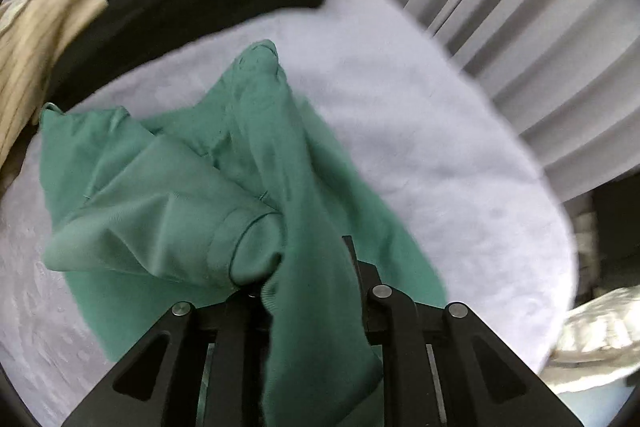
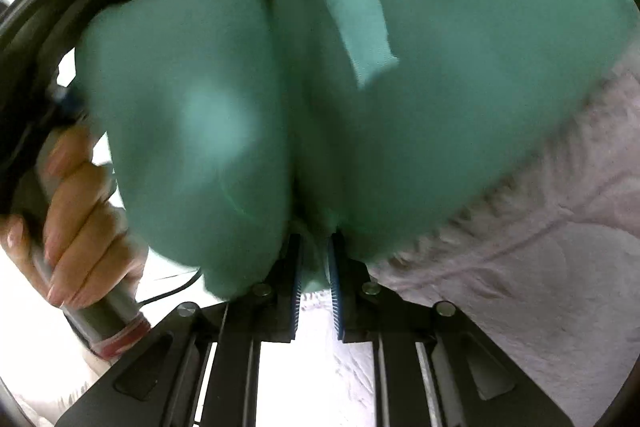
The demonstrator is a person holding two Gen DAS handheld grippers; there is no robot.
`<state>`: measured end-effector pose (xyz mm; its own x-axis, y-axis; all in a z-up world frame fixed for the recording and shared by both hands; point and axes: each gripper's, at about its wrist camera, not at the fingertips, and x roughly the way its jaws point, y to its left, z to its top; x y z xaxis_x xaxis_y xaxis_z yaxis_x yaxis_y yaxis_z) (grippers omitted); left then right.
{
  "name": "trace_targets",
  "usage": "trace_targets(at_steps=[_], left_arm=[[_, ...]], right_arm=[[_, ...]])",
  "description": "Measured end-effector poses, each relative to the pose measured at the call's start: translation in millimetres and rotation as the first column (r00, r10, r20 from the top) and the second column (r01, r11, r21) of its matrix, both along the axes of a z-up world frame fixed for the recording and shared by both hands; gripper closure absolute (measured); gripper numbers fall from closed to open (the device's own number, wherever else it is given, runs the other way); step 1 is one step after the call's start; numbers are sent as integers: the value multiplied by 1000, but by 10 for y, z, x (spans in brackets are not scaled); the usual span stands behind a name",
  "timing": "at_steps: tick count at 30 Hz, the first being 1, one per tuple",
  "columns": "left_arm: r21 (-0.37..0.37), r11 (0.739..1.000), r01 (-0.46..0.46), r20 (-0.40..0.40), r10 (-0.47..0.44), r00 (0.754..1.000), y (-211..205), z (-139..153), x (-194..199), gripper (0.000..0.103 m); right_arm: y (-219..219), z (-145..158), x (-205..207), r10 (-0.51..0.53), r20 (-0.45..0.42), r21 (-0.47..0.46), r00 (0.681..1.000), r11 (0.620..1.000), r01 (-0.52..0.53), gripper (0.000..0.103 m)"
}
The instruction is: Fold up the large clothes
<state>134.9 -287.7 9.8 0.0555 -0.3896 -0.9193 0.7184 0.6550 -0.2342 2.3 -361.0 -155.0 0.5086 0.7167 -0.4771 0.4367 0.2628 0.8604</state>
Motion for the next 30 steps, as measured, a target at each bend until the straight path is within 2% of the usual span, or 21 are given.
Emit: trace_targets(at_steps=[1, 2, 4, 9, 12, 15, 17, 19, 21, 22, 25, 28, 29, 30], left_arm=[[18, 1000, -2, -13, 2, 1000, -52, -60, -8, 70], [-8, 1000, -10, -58, 10, 998, -69, -82, -15, 50], [-77, 997, -30, -109, 22, 994, -32, -35, -25, 31], [-201, 979, 26, -106, -48, 993, -71, 298, -147, 31], [-288, 957, 31, -78, -55, 995, 21, 582, -152, 31], [-299, 954, -3, -19, -3, 1000, 314, 754, -98, 30], [-255, 966, -51, 27, 60, 998, 533, 759, -8, 30], [-206, 973, -107, 35, 116, 993, 766, 655, 80, 30], [-142, 975, -173, -1, 175, 985, 1057, 470, 122, 30], [-102, 970, -220, -30, 218, 976, 1243, 354, 149, 30], [-48, 953, -298, -77, 294, 953, 1592, 130, 173, 30], [-17, 935, -354, -90, 351, 932, 1847, 43, 191, 30], [-17, 932, -362, -90, 359, 929, 1884, 47, 179, 30], [-19, 930, -367, -88, 364, 927, 1918, 70, 171, 30]], right_arm=[[1, -18, -22, -1, 0, 10, 1000, 1000, 1, 89], [6, -28, -37, -1, 0, 16, 1000, 1000, 1, 89], [14, -43, -67, -5, 2, 31, 1000, 1000, 5, 89], [-52, 21, -104, -33, 4, 17, 999, 999, 33, 89], [-199, 152, -208, -59, 7, -49, 998, 997, 59, 89], [-318, 301, -384, -73, 12, -131, 997, 989, 73, 88], [-321, 400, -410, -80, 26, -169, 996, 982, 83, 88], [-323, 465, -421, -88, 34, -183, 996, 979, 92, 74], [-330, 515, -459, -94, 47, -196, 994, 975, 102, 34], [-331, 543, -486, -97, 72, -186, 993, 977, 109, 33], [-170, 549, -423, -62, 101, -131, 993, 988, 75, 33], [75, 426, -226, -27, 97, -71, 995, 997, 34, 34], [143, 382, -146, -31, 103, -53, 994, 998, 36, 44], [130, 374, -60, -44, 106, -39, 993, 998, 48, 78]])
